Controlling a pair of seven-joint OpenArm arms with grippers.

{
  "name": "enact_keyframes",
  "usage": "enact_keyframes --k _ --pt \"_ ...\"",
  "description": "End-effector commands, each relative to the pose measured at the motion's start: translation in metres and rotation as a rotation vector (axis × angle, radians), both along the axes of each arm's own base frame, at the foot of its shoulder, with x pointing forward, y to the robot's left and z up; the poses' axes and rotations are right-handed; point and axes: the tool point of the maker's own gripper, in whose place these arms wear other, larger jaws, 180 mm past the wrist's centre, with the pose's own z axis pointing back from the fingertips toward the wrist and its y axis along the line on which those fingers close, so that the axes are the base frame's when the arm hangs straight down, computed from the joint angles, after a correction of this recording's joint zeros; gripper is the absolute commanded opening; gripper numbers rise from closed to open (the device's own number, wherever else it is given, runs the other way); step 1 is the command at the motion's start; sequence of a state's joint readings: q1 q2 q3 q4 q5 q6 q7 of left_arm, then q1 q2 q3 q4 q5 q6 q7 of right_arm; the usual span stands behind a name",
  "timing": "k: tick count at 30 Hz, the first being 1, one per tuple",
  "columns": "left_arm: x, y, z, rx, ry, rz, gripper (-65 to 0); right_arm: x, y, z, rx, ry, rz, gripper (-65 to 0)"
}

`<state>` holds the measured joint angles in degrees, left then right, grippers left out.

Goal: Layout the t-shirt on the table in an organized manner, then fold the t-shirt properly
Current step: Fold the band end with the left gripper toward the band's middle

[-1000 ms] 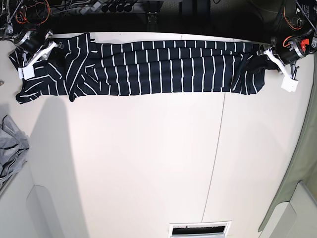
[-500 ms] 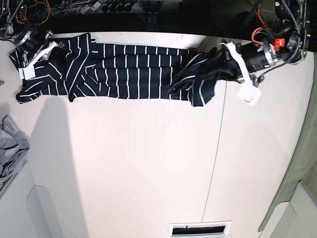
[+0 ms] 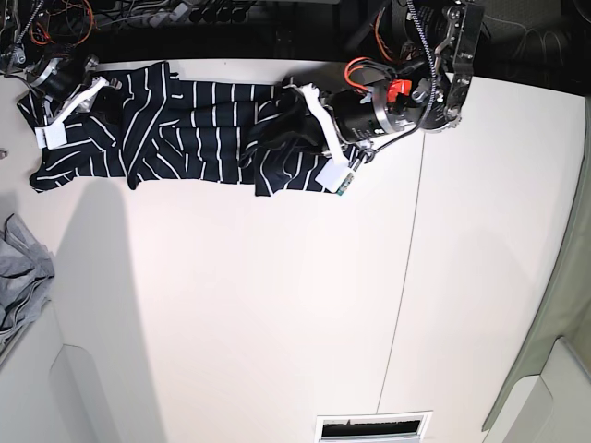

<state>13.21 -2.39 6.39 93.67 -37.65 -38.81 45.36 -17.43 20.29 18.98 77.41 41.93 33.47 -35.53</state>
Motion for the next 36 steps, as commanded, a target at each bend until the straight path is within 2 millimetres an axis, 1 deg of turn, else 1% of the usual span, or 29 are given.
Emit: enact_keyframes --k 1,3,4,6,7,8,10,11,12,13,17,21,24,25,27,30,33,34,36 --pt "0.007 -0.007 0.007 -0.037 -0.021 0.014 -65.0 -0.005 -0.006 -0.003 -0.041 0.028 0.025 -65.0" --pt "0.008 -0.012 -0.003 -0.046 0.003 0.028 -65.0 -0.005 -0.006 -0.003 -0.041 0.028 0.026 -65.0" --pt "0.008 -0.013 -0.007 -0.049 0.014 0.034 -60.7 -0.005 -0.006 -0.003 -0.041 0.028 0.025 -65.0" --pt "0.01 -0.015 -0.014 -0.053 0.033 0.038 -42.9 -0.005 -0.006 -0.003 -0.041 0.027 0.025 -65.0" --pt "0.011 -0.015 -0.015 -0.054 0.038 0.04 -35.7 -0.005 -0.006 -0.003 -0.041 0.027 0.025 -65.0" --pt "0.011 -0.015 -0.015 -0.058 0.04 0.04 -31.5 -0.005 -0.006 -0.003 -0.041 0.027 0.025 -61.5" --pt "0.01 -0.017 -0.013 -0.074 0.047 0.037 -30.6 -0.004 -0.006 -0.003 -0.041 0.027 0.025 -47.2" --pt "0.008 -0.019 -0.01 -0.094 0.054 0.024 -30.6 -0.003 -0.006 -0.002 -0.042 0.022 0.027 -41.5" --pt "0.006 -0.021 -0.007 -0.118 0.071 0.019 -30.6 -0.001 -0.006 0.001 -0.044 0.014 0.03 -37.8" --pt "0.004 -0.024 -0.004 -0.147 0.091 0.011 -30.6 0.002 -0.004 0.004 -0.046 0.0 0.035 -35.7" --pt "-0.002 -0.032 0.013 -0.27 0.147 -0.006 -30.6 0.021 0.002 0.03 -0.067 -0.089 0.072 -35.2" --pt "-0.003 -0.033 0.016 -0.291 0.155 -0.006 -30.6 0.036 0.012 0.062 -0.104 -0.169 0.139 -35.3" --pt "-0.003 -0.033 0.016 -0.291 0.155 -0.006 -30.6 0.042 0.014 0.078 -0.136 -0.203 0.17 -35.3" --pt "-0.003 -0.033 0.016 -0.29 0.154 -0.007 -30.6 0.044 0.011 0.082 -0.146 -0.213 0.166 -35.3" --pt "-0.003 -0.031 0.015 -0.284 0.155 -0.007 -30.7 0.048 -0.003 0.09 -0.169 -0.233 0.125 -35.3" --pt "-0.004 -0.024 0.011 -0.261 0.159 -0.01 -30.7 0.052 -0.036 0.102 -0.214 -0.262 0.037 -35.3" --pt "-0.004 -0.009 0.008 -0.216 0.148 -0.02 -30.7 0.05 -0.072 0.109 -0.274 -0.265 -0.037 -34.7" --pt "-0.004 -0.005 0.009 -0.206 0.139 -0.023 -30.7 0.049 -0.083 0.108 -0.294 -0.252 -0.05 -31.6" --pt "-0.002 0.002 0.014 -0.197 0.119 -0.032 -30.7 0.047 -0.103 0.104 -0.313 -0.236 -0.079 -21.8"
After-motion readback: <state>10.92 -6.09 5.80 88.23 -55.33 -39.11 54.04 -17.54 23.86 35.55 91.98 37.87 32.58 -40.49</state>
